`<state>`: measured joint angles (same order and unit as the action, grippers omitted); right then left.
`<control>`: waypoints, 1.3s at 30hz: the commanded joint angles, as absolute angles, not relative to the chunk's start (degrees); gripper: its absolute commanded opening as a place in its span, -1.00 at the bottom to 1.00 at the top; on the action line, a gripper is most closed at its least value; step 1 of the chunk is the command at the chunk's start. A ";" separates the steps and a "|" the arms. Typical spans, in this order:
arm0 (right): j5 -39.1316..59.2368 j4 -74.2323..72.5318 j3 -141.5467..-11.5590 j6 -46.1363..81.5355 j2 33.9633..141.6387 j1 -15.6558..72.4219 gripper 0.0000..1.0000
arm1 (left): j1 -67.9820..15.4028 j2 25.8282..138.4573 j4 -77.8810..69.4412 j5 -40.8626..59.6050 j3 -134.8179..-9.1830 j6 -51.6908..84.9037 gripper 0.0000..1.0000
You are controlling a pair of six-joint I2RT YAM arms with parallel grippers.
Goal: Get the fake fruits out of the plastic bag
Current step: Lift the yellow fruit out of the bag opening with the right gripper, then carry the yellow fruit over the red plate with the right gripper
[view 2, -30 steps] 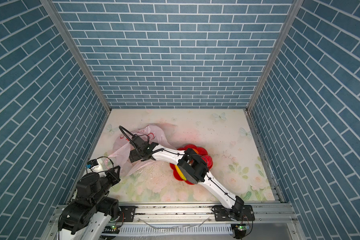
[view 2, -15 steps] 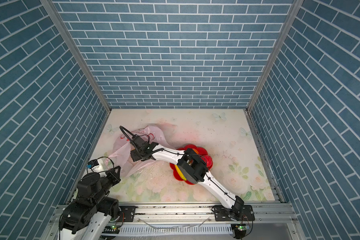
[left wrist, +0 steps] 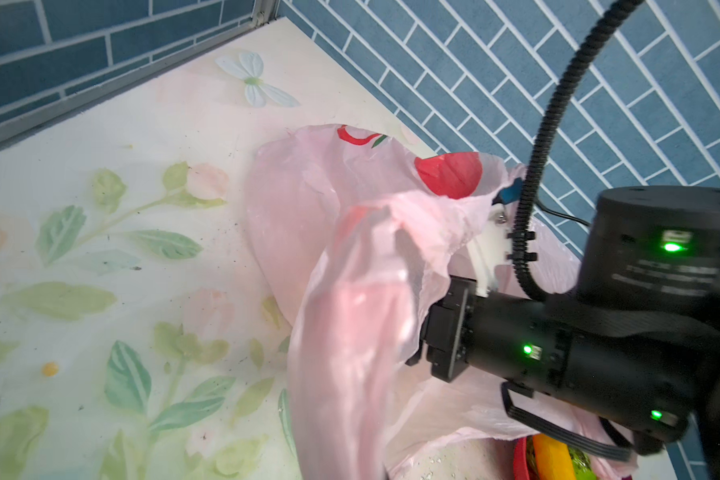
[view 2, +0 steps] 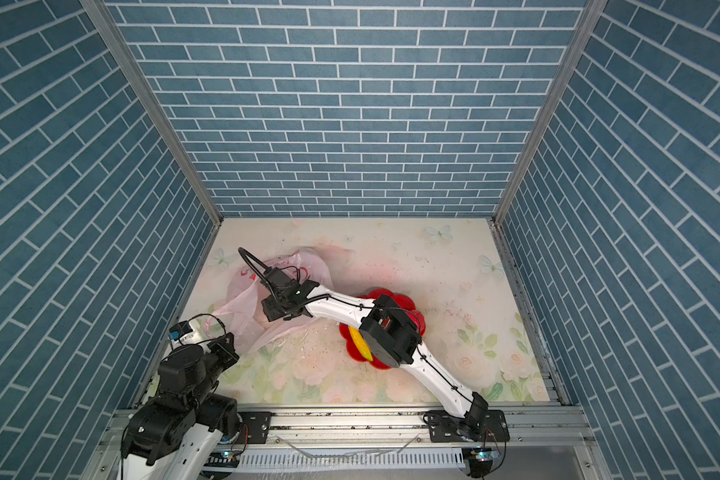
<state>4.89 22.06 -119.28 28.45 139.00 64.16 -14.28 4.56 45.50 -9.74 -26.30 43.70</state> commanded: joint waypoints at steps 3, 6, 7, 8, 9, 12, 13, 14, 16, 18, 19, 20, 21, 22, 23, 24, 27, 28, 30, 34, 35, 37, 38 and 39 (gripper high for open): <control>6.77 24.82 -115.09 25.93 131.57 63.94 -0.07 | -14.50 6.13 43.19 -12.17 -25.03 42.15 -0.90; 7.28 25.64 -113.45 25.46 129.24 64.11 -0.09 | -14.50 7.80 41.28 -12.13 -24.89 41.59 -0.90; 7.83 26.03 -113.13 25.05 128.58 64.10 -0.09 | -14.50 8.32 40.65 -12.20 -24.94 41.53 -0.90; 8.57 26.99 -113.05 24.56 127.94 64.11 -0.09 | -14.50 8.96 39.87 -12.24 -25.02 41.49 -0.89; 9.41 28.04 -113.16 24.12 127.42 64.15 -0.09 | -14.50 9.64 38.82 -12.24 -25.06 41.44 -0.89; 11.31 31.47 -113.23 22.45 126.08 64.09 -0.10 | -14.50 11.75 35.80 -12.05 -25.53 41.06 -0.90; 11.79 32.52 -113.21 22.01 126.08 64.13 -0.10 | -14.50 12.53 35.03 -12.06 -25.81 40.93 -0.90; 12.62 33.58 -113.05 21.75 124.33 64.07 -0.11 | -14.50 13.20 34.18 -12.09 -26.11 40.80 -0.90; 14.03 35.56 -112.60 21.08 123.10 64.15 -0.13 | -14.50 14.31 32.55 -12.38 -26.66 40.52 -0.90; 15.43 37.67 -111.75 20.50 121.98 64.17 -0.15 | -14.50 15.38 30.85 -12.76 -27.20 40.38 -0.90; 15.78 38.38 -111.20 20.35 121.17 64.31 -0.16 | -14.50 15.78 30.23 -13.00 -27.41 40.19 -0.90; 16.06 38.79 -110.17 20.22 120.13 64.24 -0.17 | -14.50 16.20 29.53 -13.31 -27.70 40.05 -0.90; 16.41 39.14 -108.97 20.02 119.07 64.20 -0.17 | -14.51 16.66 28.92 -13.80 -27.87 40.01 -0.90; 16.43 39.54 -108.25 19.87 118.36 64.20 -0.17 | -14.50 17.03 28.40 -14.21 -27.95 39.88 -0.90; 16.11 40.37 -107.33 19.61 117.23 64.24 -0.17 | -14.52 17.53 27.58 -14.45 -28.03 39.67 -0.90; 15.73 41.03 -106.66 19.49 116.35 64.12 -0.17 | -14.50 18.05 26.93 -14.79 -28.12 39.45 -0.90; 13.48 42.10 -103.60 19.42 112.44 64.25 -0.17 | -14.50 19.51 25.56 -15.03 -28.37 38.84 -0.89; 12.90 42.29 -102.94 19.50 111.43 64.17 -0.18 | -14.50 19.82 25.33 -15.15 -28.40 38.63 -0.90; 10.47 43.18 -101.36 19.40 108.60 64.25 -0.17 | -14.50 20.34 25.22 -16.34 -28.78 37.70 -0.89; 3.88 44.29 -98.51 18.83 103.77 63.95 -0.17 | -14.42 21.55 25.06 -18.75 -30.26 35.76 -0.87; 2.37 44.21 -97.53 18.89 102.58 63.68 -0.17 | -14.41 22.20 24.83 -19.13 -30.72 35.61 -0.86; 0.57 43.96 -95.98 19.28 100.75 62.74 -0.17 | -14.41 23.50 23.83 -19.17 -31.29 35.50 -0.86; -0.32 43.95 -95.23 19.70 99.88 62.10 -0.17 | -14.41 24.31 23.20 -19.14 -31.44 35.25 -0.86; -0.96 43.95 -94.45 20.07 98.98 61.44 -0.18 | -14.41 25.18 22.48 -19.16 -31.74 34.88 -0.86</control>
